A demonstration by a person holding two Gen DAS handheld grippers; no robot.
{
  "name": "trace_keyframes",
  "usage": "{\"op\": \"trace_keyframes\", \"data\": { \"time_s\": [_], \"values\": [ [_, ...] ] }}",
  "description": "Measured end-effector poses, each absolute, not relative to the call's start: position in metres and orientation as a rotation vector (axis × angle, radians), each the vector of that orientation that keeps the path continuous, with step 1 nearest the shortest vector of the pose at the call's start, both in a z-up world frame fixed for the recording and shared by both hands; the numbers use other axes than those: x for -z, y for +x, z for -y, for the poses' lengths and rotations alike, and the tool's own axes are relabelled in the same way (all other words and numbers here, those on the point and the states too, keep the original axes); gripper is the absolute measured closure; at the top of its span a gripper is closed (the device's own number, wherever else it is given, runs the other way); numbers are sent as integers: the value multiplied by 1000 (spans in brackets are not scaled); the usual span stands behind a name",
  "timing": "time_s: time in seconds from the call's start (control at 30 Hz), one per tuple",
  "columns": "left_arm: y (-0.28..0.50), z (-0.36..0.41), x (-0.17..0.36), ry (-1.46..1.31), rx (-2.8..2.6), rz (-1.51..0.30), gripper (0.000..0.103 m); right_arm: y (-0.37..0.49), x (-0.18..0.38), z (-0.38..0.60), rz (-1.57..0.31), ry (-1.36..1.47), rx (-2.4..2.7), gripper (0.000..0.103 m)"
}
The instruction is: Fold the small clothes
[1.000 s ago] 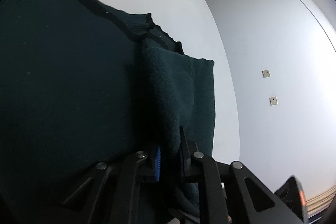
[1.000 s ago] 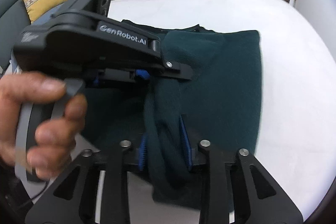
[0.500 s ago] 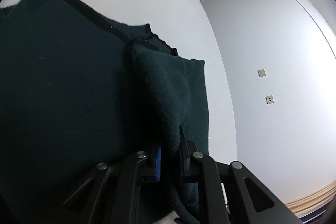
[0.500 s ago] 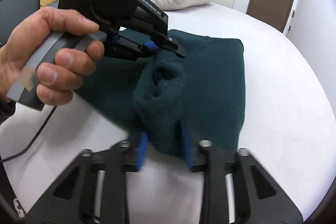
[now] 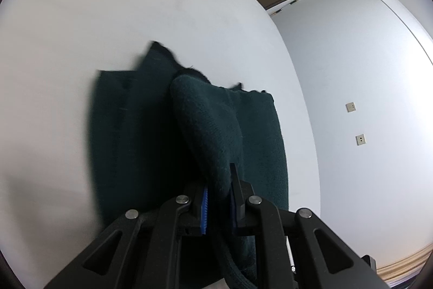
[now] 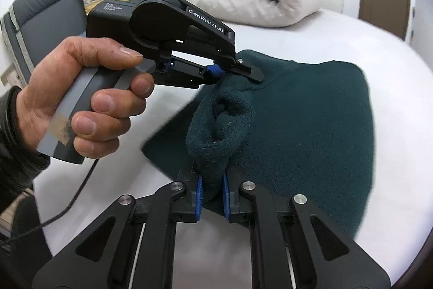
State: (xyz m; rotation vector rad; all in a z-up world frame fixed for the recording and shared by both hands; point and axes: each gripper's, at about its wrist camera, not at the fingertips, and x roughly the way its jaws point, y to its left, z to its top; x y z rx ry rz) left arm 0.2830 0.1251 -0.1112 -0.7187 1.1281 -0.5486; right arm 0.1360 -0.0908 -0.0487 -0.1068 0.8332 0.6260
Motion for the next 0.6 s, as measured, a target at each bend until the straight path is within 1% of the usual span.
{"op": "trace_keyframes", "data": {
  "time_s": [0.2,0.27,0.33,0.4,0.43,0.5,0.53,0.6],
  "values": [
    [287,-147,123,-737,522,-1133,90,149,64,71,-893,-47,-678,93],
    [286,-147,126,-739,519,-1134,90,170,74,62,-916,-27,-695,92],
    [285,-148,133,-735,513,-1143,90,172,81,61,-938,-9,-712,89],
    [288,-151,143,-754,501,-1155,88,170,84,71,-961,16,-722,88],
    [289,-152,148,-770,496,-1158,85,170,92,60,-980,30,-730,86],
    [285,-155,153,-808,501,-1138,85,163,94,62,-982,48,-753,86],
    [282,-155,153,-815,500,-1127,85,154,91,64,-975,47,-758,86],
    [276,-157,144,-783,472,-1102,80,143,83,78,-954,59,-768,86]
  ]
}}
